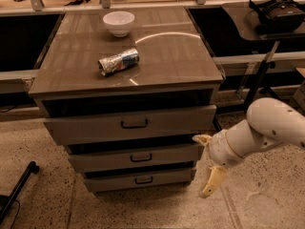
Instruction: Open bottom drawer
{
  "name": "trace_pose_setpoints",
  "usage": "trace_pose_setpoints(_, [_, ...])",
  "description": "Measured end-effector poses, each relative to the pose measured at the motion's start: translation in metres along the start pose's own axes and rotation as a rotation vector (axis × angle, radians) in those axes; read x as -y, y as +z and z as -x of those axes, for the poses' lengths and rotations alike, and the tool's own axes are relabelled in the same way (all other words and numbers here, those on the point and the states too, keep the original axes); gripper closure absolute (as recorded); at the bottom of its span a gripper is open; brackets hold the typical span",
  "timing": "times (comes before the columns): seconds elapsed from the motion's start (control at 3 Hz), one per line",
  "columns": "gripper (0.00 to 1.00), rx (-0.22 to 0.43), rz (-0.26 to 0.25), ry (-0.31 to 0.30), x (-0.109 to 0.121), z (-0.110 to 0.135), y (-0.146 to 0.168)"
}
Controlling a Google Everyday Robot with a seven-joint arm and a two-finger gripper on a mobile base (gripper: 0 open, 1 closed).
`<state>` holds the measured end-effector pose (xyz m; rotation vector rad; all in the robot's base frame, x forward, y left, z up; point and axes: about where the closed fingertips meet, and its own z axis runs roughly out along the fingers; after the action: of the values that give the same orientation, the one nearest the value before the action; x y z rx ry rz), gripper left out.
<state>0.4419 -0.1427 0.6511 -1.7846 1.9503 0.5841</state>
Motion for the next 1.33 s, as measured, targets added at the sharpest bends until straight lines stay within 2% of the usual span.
trace_pose_setpoints(0.33, [0.0,0.024,0.035,-0.017,0.002,-0.02,0.037])
trace_pose_setpoints(1.0, [0.0,0.098,0.054,-0.095,0.006,-0.063,0.12])
trace_pose_setpoints(1.33, [0.0,0.155,0.082,-0.122,0.007,-0.082,0.167])
